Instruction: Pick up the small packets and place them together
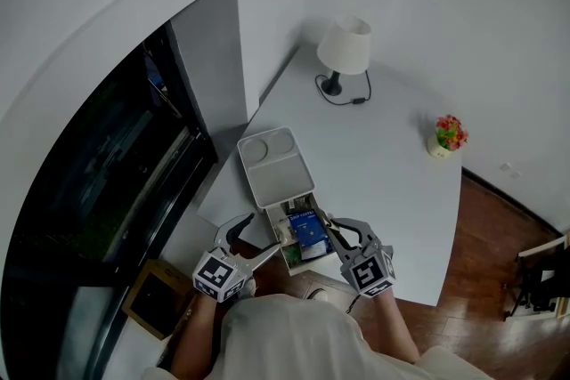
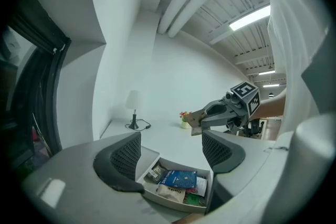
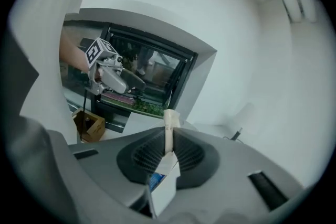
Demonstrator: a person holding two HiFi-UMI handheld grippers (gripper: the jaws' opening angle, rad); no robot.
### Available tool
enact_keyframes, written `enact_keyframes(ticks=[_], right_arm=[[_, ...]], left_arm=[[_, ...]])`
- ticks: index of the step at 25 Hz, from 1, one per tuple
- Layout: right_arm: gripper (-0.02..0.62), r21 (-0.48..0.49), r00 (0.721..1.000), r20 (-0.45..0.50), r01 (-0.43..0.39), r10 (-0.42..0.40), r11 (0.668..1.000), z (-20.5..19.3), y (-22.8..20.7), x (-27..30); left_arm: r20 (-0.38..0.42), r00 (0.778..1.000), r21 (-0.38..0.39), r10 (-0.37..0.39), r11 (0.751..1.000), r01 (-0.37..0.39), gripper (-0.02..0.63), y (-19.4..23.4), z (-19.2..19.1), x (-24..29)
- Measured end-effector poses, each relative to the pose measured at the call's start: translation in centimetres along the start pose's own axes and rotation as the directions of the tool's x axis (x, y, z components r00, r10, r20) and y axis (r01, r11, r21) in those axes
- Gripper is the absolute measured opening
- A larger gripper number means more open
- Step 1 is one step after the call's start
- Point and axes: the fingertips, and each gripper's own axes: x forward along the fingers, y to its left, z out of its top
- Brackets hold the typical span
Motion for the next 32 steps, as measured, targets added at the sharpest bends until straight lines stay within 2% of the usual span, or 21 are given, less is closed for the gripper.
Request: enact_keyframes(ticks=[2,5,10,14,19,22,27,31,32], right_arm=[[0.041,-0.049,1.000,0.000,0.019,-0.019,0.999,0.3,-0.7,0.9],[0.042,-0.203,0.999,-0.028,0.011,-0.017,0.979,0.1,-1.6,3.9],[0.043,-0.405,0.994,-0.094,-0.093,0.060,0.909,-1.4,-2.9,10.8],[0.043,-0.500,0.978,-0.173,-0.189,0.117,0.845,-3.5,-3.5,16.1],[0.043,-0.525,0.945,-0.276,-0.300,0.174,0.796,-6.9,-3.9,20.3],[0.075,-0.509,0.927,-0.307,-0.352,0.217,0.785,-8.2,-3.6,21.6],[0.075,-0.509,0.903,-0.341,-0.410,0.260,0.757,-9.5,-2.9,22.1],[0.089,-0.484,0.895,-0.351,-0.425,0.275,0.765,-9.9,-2.6,22.8],[0.111,-0.469,0.887,-0.360,-0.440,0.289,0.766,-10.2,-2.4,22.8]], left_arm=[[-0.002,1.000,-0.002,0.003,1.000,-0.003,0.359,0.1,-0.1,-0.1],[-0.002,1.000,-0.016,0.017,1.000,-0.017,0.359,0.4,-0.5,-0.5],[-0.004,0.999,-0.032,0.052,0.998,-0.053,0.359,1.1,-0.8,-1.2],[-0.010,0.997,-0.045,0.083,0.996,-0.083,0.359,1.8,-0.7,-1.8],[-0.026,0.992,-0.065,0.121,0.990,-0.122,0.359,2.5,-1.5,-2.7],[-0.027,0.990,-0.079,0.136,0.987,-0.138,0.359,2.9,-1.8,-3.0],[-0.026,0.988,-0.092,0.151,0.984,-0.152,0.359,3.1,-1.7,-3.1],[-0.033,0.988,-0.077,0.149,0.986,-0.151,0.359,3.2,-1.9,-2.8],[-0.032,0.988,-0.076,0.148,0.986,-0.150,0.359,3.2,-1.9,-2.7]])
